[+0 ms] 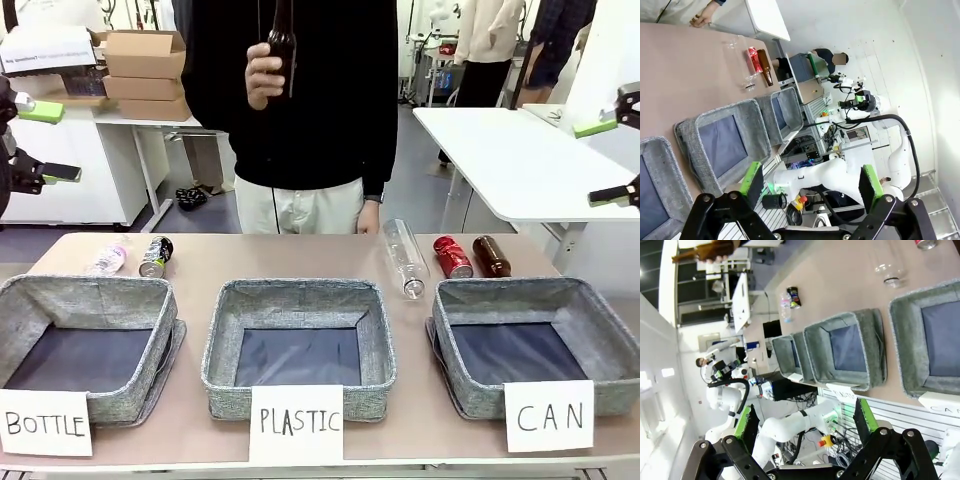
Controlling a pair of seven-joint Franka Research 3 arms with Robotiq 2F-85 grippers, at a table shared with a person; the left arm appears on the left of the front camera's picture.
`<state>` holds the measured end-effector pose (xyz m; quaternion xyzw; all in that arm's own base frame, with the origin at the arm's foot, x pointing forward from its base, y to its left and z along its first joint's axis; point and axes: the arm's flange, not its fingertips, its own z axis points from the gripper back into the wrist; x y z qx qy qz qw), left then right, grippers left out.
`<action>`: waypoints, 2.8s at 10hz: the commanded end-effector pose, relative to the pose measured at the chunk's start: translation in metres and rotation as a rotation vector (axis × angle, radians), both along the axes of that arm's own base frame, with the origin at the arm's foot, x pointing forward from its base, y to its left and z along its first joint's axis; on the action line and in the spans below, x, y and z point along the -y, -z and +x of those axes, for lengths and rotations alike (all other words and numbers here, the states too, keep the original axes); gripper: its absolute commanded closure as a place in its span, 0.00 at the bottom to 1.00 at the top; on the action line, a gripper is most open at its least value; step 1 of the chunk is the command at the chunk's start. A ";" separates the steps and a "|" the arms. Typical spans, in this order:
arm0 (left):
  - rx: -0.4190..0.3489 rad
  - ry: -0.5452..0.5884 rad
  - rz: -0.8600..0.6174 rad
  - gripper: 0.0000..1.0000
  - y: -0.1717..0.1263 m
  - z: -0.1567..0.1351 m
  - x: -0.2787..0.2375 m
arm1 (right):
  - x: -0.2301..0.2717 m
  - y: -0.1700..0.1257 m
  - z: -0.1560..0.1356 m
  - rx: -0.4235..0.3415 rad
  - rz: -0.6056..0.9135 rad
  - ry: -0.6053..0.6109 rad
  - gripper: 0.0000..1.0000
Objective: Sort the can waste into the basket.
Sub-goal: Pick up the can waste from the table and place it in the right Fabric basket.
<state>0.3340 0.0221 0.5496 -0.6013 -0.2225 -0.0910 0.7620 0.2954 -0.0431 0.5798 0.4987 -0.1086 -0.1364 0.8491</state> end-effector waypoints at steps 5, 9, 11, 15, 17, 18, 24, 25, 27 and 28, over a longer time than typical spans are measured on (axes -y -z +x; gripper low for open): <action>0.029 0.008 -0.019 0.00 -0.001 0.003 0.001 | -0.081 0.035 0.106 0.349 -1.041 -0.009 0.00; 0.029 0.008 -0.019 0.00 -0.001 0.003 0.001 | -0.103 0.039 0.099 0.292 -0.783 -0.095 0.00; 0.029 0.008 -0.019 0.00 -0.001 0.003 0.001 | -0.111 0.089 0.178 0.129 -0.925 -0.087 0.00; 0.029 0.008 -0.019 0.00 -0.001 0.003 0.001 | -0.128 0.197 0.327 -0.134 -1.039 -0.261 0.00; 0.029 0.008 -0.019 0.00 -0.001 0.003 0.001 | -0.131 0.228 0.323 -0.182 -1.101 -0.227 0.00; 0.029 0.008 -0.019 0.00 -0.001 0.003 0.001 | -0.134 0.236 0.319 -0.173 -1.089 -0.236 0.00; 0.029 0.008 -0.019 0.00 -0.001 0.003 0.001 | -0.130 0.257 0.311 -0.174 -1.103 -0.212 0.00; 0.029 0.008 -0.019 0.00 -0.001 0.003 0.001 | -0.129 0.259 0.310 -0.181 -1.098 -0.207 0.00; 0.029 0.008 -0.019 0.00 -0.001 0.003 0.001 | -0.126 0.261 0.308 -0.171 -1.103 -0.205 0.57; 0.029 0.008 -0.019 0.00 -0.001 0.003 0.001 | -0.127 0.263 0.307 -0.172 -1.098 -0.215 0.58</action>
